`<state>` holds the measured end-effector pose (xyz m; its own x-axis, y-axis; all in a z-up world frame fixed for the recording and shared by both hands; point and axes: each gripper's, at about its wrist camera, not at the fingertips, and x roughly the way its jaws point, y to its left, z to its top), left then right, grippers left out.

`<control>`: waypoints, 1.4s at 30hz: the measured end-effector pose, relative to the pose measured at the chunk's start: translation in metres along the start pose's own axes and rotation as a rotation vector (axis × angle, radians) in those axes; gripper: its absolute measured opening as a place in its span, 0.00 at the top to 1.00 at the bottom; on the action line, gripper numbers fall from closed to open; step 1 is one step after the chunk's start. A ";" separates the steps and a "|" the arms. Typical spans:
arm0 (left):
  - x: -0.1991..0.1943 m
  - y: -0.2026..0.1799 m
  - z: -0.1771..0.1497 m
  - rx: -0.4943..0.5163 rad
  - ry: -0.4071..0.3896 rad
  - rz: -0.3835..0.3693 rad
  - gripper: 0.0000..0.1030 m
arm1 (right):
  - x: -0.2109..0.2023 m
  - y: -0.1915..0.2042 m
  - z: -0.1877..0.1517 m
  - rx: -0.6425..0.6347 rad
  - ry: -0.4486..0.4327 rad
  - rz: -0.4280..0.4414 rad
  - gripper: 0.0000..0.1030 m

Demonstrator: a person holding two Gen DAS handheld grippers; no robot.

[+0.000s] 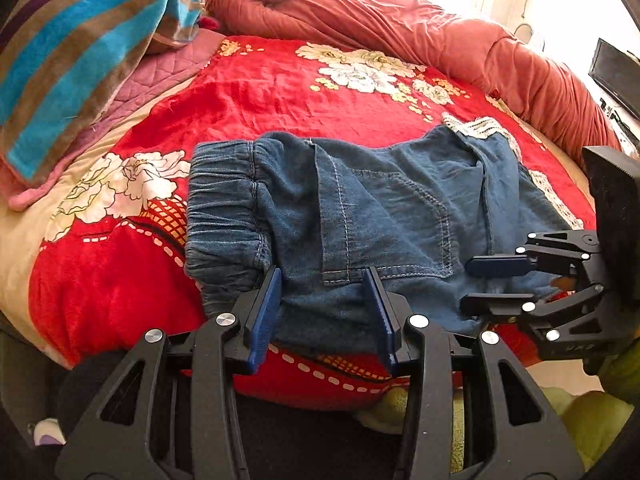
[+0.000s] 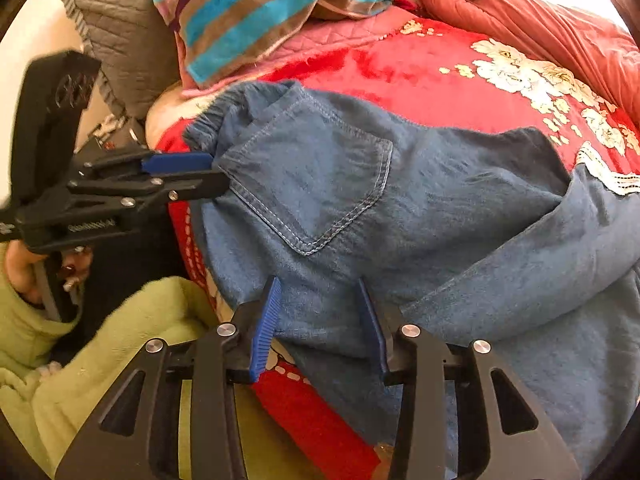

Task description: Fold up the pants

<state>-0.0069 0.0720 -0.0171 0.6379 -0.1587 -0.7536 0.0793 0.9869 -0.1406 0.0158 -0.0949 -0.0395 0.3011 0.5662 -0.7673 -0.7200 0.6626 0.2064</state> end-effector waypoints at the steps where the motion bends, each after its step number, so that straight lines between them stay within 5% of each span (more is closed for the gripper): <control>1: -0.003 0.000 0.001 -0.005 -0.011 -0.003 0.66 | -0.007 -0.002 0.002 0.003 -0.020 0.002 0.52; 5: -0.022 -0.004 0.007 -0.006 -0.060 0.010 0.53 | -0.041 -0.017 0.007 0.031 -0.111 -0.031 0.47; 10: -0.041 -0.010 0.014 -0.010 -0.103 0.021 0.48 | -0.077 -0.044 0.007 0.086 -0.201 -0.123 0.34; 21: -0.053 -0.050 0.020 0.045 -0.134 0.033 0.24 | -0.119 -0.085 0.004 0.181 -0.301 -0.261 0.19; 31: -0.007 -0.097 0.023 0.072 0.021 -0.157 0.25 | -0.107 -0.121 0.027 0.228 -0.252 -0.325 0.19; 42: 0.062 -0.134 0.034 0.089 0.184 -0.291 0.45 | -0.042 -0.177 0.077 0.269 -0.107 -0.379 0.19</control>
<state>0.0477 -0.0690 -0.0232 0.4309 -0.4280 -0.7944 0.3085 0.8972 -0.3160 0.1790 -0.1979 0.0031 0.5842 0.2980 -0.7549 -0.3640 0.9276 0.0845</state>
